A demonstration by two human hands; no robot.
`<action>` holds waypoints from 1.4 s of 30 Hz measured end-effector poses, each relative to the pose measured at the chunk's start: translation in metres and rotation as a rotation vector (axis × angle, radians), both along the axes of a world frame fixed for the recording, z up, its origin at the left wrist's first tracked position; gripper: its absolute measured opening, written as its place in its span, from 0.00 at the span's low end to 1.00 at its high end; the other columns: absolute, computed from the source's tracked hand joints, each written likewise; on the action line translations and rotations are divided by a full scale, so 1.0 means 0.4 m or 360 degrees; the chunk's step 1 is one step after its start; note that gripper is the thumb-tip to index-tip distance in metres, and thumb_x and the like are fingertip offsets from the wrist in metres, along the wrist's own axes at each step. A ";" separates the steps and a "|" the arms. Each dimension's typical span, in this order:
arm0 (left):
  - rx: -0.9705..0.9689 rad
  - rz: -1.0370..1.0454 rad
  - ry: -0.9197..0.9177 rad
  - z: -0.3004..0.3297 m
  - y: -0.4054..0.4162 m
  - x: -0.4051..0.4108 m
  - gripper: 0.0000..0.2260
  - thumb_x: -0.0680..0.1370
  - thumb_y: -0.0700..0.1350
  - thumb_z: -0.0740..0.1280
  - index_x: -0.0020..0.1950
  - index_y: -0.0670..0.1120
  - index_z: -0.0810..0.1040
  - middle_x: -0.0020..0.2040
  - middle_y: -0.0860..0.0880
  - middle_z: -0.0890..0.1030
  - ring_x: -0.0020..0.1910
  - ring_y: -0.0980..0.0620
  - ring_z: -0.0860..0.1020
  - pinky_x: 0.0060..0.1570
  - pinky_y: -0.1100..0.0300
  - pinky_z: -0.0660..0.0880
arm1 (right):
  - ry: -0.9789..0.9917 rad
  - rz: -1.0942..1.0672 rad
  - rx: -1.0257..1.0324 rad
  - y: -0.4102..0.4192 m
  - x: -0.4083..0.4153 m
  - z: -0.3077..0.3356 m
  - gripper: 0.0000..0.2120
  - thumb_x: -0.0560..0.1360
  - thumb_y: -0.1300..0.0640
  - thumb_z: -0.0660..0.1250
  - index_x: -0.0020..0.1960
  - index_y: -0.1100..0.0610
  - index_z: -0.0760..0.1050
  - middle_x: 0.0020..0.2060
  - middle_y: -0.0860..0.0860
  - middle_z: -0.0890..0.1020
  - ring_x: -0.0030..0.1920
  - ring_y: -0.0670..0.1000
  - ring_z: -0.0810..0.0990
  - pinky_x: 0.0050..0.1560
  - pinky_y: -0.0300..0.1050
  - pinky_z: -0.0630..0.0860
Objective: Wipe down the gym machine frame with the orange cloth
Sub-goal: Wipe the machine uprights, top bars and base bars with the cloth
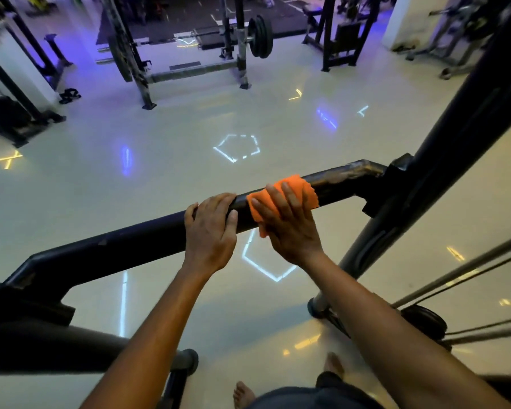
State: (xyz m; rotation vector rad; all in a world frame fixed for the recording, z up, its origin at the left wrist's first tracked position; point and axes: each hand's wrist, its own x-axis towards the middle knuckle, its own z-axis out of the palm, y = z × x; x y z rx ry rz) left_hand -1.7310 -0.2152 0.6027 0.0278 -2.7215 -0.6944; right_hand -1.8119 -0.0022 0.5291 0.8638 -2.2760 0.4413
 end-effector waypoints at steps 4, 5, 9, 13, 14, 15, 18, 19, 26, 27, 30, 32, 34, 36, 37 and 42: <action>-0.0025 0.0065 0.0048 -0.008 0.021 0.005 0.19 0.86 0.52 0.57 0.75 0.53 0.73 0.72 0.54 0.77 0.73 0.52 0.72 0.79 0.42 0.57 | -0.0168 -0.0333 -0.0300 0.135 -0.074 -0.001 0.27 0.88 0.47 0.61 0.85 0.47 0.62 0.85 0.58 0.61 0.86 0.67 0.53 0.78 0.78 0.56; -0.0020 0.0083 0.0039 -0.007 0.034 0.001 0.19 0.86 0.52 0.56 0.75 0.53 0.74 0.71 0.54 0.77 0.73 0.52 0.72 0.79 0.42 0.56 | -0.0230 -0.0386 -0.0410 0.114 -0.064 0.001 0.25 0.89 0.46 0.58 0.85 0.49 0.63 0.85 0.60 0.60 0.86 0.69 0.51 0.78 0.79 0.54; -0.0034 0.0066 -0.0008 0.000 0.102 -0.040 0.20 0.86 0.52 0.55 0.76 0.54 0.73 0.73 0.54 0.76 0.75 0.53 0.70 0.79 0.43 0.54 | -0.0329 -0.0181 -0.0431 -0.036 0.015 -0.024 0.27 0.90 0.49 0.57 0.87 0.50 0.58 0.87 0.63 0.50 0.85 0.73 0.41 0.80 0.79 0.48; -0.0040 0.0045 -0.0004 -0.007 0.145 -0.060 0.20 0.86 0.52 0.55 0.77 0.54 0.72 0.75 0.54 0.75 0.77 0.53 0.69 0.80 0.44 0.52 | -0.0032 0.0045 -0.0141 0.080 -0.051 -0.066 0.29 0.88 0.54 0.62 0.87 0.48 0.59 0.85 0.58 0.57 0.86 0.69 0.52 0.78 0.78 0.58; -0.0046 0.0065 0.0006 -0.009 0.150 -0.058 0.20 0.86 0.52 0.55 0.78 0.54 0.72 0.75 0.54 0.75 0.77 0.53 0.68 0.81 0.44 0.52 | 0.0052 0.0025 -0.0083 0.136 -0.084 -0.067 0.32 0.87 0.56 0.64 0.87 0.48 0.57 0.85 0.58 0.58 0.85 0.69 0.55 0.78 0.78 0.59; -0.0056 0.0083 0.0014 -0.012 0.155 -0.056 0.20 0.86 0.52 0.55 0.78 0.54 0.71 0.75 0.55 0.74 0.77 0.53 0.68 0.81 0.44 0.51 | 0.0062 -0.0043 -0.0094 0.188 -0.114 -0.066 0.36 0.85 0.58 0.67 0.88 0.47 0.55 0.84 0.58 0.58 0.85 0.69 0.55 0.78 0.77 0.58; -0.0078 0.0106 0.0012 -0.019 0.178 -0.055 0.21 0.86 0.52 0.56 0.79 0.54 0.69 0.76 0.55 0.72 0.79 0.52 0.66 0.82 0.43 0.47 | -0.0241 -0.0355 -0.0488 0.238 -0.135 -0.049 0.35 0.86 0.54 0.65 0.88 0.46 0.52 0.86 0.60 0.51 0.86 0.70 0.46 0.78 0.80 0.52; -0.0083 0.0106 0.0005 -0.021 0.190 -0.059 0.21 0.86 0.52 0.56 0.80 0.54 0.68 0.76 0.56 0.72 0.79 0.52 0.65 0.82 0.43 0.46 | -0.0317 -0.0400 -0.0574 0.210 -0.124 -0.044 0.33 0.87 0.53 0.63 0.88 0.47 0.52 0.87 0.60 0.49 0.86 0.71 0.42 0.78 0.81 0.51; -0.0121 0.0086 -0.0067 -0.016 0.256 -0.103 0.22 0.87 0.54 0.54 0.81 0.56 0.67 0.78 0.58 0.70 0.81 0.54 0.63 0.82 0.39 0.43 | -0.0094 -0.0088 -0.0244 0.207 -0.131 -0.083 0.29 0.89 0.46 0.59 0.87 0.42 0.51 0.85 0.59 0.54 0.85 0.70 0.50 0.77 0.80 0.58; -0.0121 0.0085 -0.0073 -0.014 0.261 -0.105 0.22 0.87 0.54 0.54 0.81 0.56 0.67 0.78 0.58 0.70 0.81 0.54 0.63 0.82 0.39 0.42 | -0.0067 -0.0123 -0.0199 0.256 -0.160 -0.082 0.32 0.87 0.47 0.63 0.86 0.42 0.53 0.85 0.58 0.56 0.85 0.68 0.52 0.78 0.78 0.58; -0.0129 0.0100 -0.0080 -0.013 0.276 -0.114 0.21 0.86 0.54 0.53 0.80 0.56 0.67 0.77 0.58 0.70 0.80 0.54 0.64 0.82 0.38 0.43 | -0.0172 -0.0335 -0.0318 0.336 -0.196 -0.040 0.29 0.87 0.45 0.62 0.86 0.45 0.61 0.86 0.57 0.58 0.86 0.65 0.53 0.82 0.72 0.50; -0.0130 0.0094 -0.0079 -0.014 0.292 -0.125 0.21 0.86 0.54 0.53 0.80 0.56 0.67 0.76 0.58 0.71 0.80 0.54 0.64 0.81 0.38 0.44 | -0.0255 -0.0359 -0.0490 0.285 -0.169 -0.012 0.25 0.89 0.47 0.58 0.85 0.51 0.66 0.86 0.60 0.58 0.87 0.67 0.49 0.82 0.74 0.50; -0.0121 0.0081 -0.0080 -0.013 0.307 -0.140 0.21 0.86 0.54 0.53 0.80 0.56 0.68 0.76 0.57 0.71 0.79 0.54 0.65 0.81 0.39 0.45 | -0.0321 -0.0232 -0.0531 0.212 -0.126 -0.001 0.25 0.89 0.50 0.60 0.85 0.51 0.65 0.86 0.61 0.56 0.87 0.69 0.45 0.82 0.72 0.51; -0.0105 0.0036 -0.0083 -0.010 0.327 -0.159 0.21 0.86 0.54 0.53 0.79 0.56 0.69 0.76 0.57 0.72 0.78 0.54 0.66 0.81 0.40 0.46 | -0.0275 -0.0062 -0.0335 0.222 -0.119 -0.009 0.28 0.87 0.52 0.64 0.86 0.47 0.63 0.86 0.58 0.57 0.87 0.67 0.48 0.82 0.69 0.54; -0.0096 0.0015 -0.0083 -0.007 0.332 -0.166 0.21 0.86 0.53 0.53 0.79 0.56 0.69 0.76 0.56 0.73 0.78 0.53 0.66 0.81 0.40 0.48 | -0.0158 -0.0025 -0.0182 0.262 -0.141 -0.006 0.28 0.87 0.51 0.64 0.86 0.45 0.63 0.86 0.56 0.59 0.87 0.65 0.52 0.81 0.69 0.55; -0.0039 0.0013 -0.0070 -0.005 0.335 -0.174 0.20 0.86 0.54 0.54 0.77 0.55 0.71 0.74 0.56 0.75 0.75 0.54 0.69 0.80 0.42 0.51 | -0.0151 -0.0290 -0.0293 0.369 -0.214 0.058 0.23 0.89 0.46 0.57 0.81 0.50 0.73 0.79 0.54 0.73 0.83 0.63 0.65 0.81 0.71 0.58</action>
